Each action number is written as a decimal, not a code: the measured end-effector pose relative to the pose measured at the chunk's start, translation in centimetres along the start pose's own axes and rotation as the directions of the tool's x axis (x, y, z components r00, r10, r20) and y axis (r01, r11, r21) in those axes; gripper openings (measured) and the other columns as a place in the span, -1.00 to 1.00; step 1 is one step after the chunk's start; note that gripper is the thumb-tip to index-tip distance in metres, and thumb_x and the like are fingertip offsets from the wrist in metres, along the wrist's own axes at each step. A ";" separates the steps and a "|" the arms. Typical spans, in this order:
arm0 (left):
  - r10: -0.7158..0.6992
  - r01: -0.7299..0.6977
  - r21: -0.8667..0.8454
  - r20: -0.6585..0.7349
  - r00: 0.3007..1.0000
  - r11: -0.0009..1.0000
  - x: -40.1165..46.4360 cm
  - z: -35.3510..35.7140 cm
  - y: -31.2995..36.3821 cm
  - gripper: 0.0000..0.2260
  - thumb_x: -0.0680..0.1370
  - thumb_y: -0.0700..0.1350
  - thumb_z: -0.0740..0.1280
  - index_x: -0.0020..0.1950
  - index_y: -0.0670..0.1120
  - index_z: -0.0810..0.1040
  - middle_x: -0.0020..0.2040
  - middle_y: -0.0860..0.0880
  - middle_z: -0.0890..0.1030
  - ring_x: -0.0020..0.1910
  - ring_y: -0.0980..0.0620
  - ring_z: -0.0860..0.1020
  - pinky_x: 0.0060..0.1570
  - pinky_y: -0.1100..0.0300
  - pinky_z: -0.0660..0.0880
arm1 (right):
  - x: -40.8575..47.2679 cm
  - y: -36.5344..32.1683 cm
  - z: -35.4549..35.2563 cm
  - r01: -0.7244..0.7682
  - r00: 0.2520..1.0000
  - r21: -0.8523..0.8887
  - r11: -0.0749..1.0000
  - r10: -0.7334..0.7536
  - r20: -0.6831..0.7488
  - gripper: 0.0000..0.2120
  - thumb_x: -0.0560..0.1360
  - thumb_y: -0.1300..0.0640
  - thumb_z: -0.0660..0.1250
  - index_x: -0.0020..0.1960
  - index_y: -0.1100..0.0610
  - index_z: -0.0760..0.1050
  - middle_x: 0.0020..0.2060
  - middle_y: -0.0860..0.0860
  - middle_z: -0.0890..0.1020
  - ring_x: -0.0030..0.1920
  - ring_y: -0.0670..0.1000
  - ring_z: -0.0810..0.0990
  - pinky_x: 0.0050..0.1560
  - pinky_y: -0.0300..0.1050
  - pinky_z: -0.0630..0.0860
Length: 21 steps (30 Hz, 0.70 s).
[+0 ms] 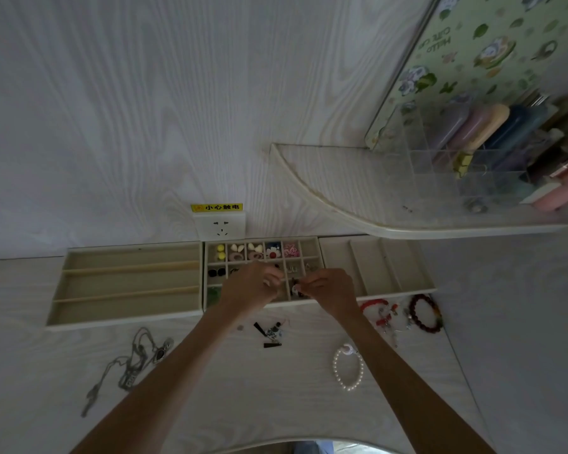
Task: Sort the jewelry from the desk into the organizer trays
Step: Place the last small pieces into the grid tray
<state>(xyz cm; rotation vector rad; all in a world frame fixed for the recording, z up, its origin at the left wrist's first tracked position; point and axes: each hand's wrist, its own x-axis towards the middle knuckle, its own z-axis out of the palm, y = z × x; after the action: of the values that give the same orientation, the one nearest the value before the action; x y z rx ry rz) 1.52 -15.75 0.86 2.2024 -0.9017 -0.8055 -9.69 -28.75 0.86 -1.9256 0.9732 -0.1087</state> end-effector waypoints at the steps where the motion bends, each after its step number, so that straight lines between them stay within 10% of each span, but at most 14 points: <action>1: -0.007 0.007 -0.011 -0.004 1.000 1.000 -0.1 -0.3 -0.2 -0.69 0.46 -0.25 0.40 0.16 0.00 0.59 0.05 0.10 0.65 -0.13 0.29 0.56 -0.06 0.36 0.53 | 0.0 0.0 0.2 0.018 1.000 -0.042 0.999 -0.017 0.013 -0.88 0.29 0.21 0.54 -0.17 0.14 0.67 -0.25 0.03 0.70 -0.26 -0.05 0.66 -0.10 -0.24 0.59; 13: -0.030 0.031 0.083 -0.008 1.000 0.996 -2.3 -2.4 -1.3 -0.79 0.49 -0.15 0.39 0.10 0.07 0.60 -0.08 0.23 0.59 -0.14 0.36 0.51 -0.19 0.45 0.42 | 0.4 0.8 0.7 0.222 0.957 -0.564 0.795 -0.288 -0.028 -0.88 0.40 0.03 0.44 -0.07 -0.03 0.67 -0.15 -0.04 0.65 -0.16 -0.05 0.53 0.02 -0.10 0.45; 21: -0.054 0.050 0.219 0.010 0.999 0.974 -4.5 -2.8 -2.5 -0.88 0.52 -0.10 0.36 0.03 0.06 0.62 -0.08 0.19 0.62 -0.27 0.42 0.45 -0.33 0.53 0.34 | -2.4 0.1 0.7 0.394 0.877 -0.509 0.765 -0.479 -0.041 -0.97 0.37 0.12 0.47 -0.19 0.02 0.65 -0.31 -0.07 0.62 -0.29 -0.12 0.43 -0.16 -0.19 0.35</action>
<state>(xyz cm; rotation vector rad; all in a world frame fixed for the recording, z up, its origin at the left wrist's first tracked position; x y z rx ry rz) 1.89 -9.98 2.12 2.4220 -0.9845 -0.7806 -11.10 -26.71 1.10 -2.6362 0.6690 -0.3304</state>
